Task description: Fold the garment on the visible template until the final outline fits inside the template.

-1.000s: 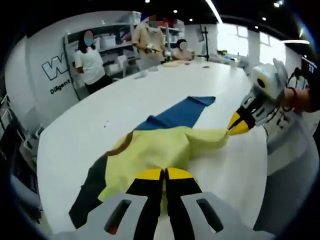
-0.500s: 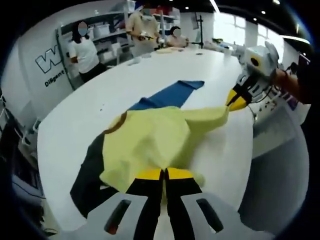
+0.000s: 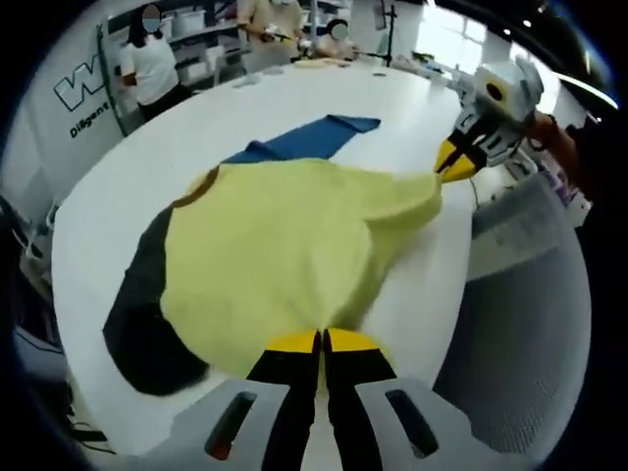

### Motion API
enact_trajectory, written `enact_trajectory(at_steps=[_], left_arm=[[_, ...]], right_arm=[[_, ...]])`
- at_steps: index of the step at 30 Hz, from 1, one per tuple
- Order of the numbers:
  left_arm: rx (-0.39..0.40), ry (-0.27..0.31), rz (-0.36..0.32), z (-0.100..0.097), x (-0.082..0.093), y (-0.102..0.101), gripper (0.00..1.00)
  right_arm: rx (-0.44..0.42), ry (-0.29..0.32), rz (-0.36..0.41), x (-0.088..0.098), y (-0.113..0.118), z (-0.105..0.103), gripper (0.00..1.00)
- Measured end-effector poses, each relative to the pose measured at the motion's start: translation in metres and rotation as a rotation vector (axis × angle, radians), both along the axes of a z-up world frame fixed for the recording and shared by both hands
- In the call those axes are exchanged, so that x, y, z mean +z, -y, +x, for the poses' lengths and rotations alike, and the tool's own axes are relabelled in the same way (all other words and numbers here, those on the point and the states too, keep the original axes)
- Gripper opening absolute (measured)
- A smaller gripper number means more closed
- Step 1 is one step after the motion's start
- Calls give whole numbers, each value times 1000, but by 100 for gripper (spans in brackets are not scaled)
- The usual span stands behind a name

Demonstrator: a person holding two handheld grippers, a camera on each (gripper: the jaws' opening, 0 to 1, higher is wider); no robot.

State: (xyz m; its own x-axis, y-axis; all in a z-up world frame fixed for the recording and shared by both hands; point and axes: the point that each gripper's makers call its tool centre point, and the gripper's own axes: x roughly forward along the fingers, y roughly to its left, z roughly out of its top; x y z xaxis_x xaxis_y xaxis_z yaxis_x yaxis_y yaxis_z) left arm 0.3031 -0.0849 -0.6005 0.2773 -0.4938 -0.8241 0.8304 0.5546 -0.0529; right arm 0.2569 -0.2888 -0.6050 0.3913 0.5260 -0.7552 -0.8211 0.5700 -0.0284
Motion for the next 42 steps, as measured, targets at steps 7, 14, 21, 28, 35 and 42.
enact_trajectory(at_steps=[7, 14, 21, 28, 35, 42], left_arm=[[-7, -37, 59, -12, -28, -1, 0], [11, -66, 90, -19, -50, -3, 0], [46, -65, 110, -22, -66, -5, 0], [88, -58, 124, -22, -74, -11, 0], [146, -54, 86, -21, -74, -12, 0], [245, -21, -77, -18, -47, -3, 19]], right_arm=[[13, -65, -10, -25, -1, -10, 0], [14, -119, -69, -49, 12, -18, 0], [-13, -133, -99, -63, 21, -17, 0], [-36, -153, -92, -71, 23, -19, 0], [-95, -162, -54, -70, 23, -17, 0], [-237, -186, 91, -44, 21, -9, 15]])
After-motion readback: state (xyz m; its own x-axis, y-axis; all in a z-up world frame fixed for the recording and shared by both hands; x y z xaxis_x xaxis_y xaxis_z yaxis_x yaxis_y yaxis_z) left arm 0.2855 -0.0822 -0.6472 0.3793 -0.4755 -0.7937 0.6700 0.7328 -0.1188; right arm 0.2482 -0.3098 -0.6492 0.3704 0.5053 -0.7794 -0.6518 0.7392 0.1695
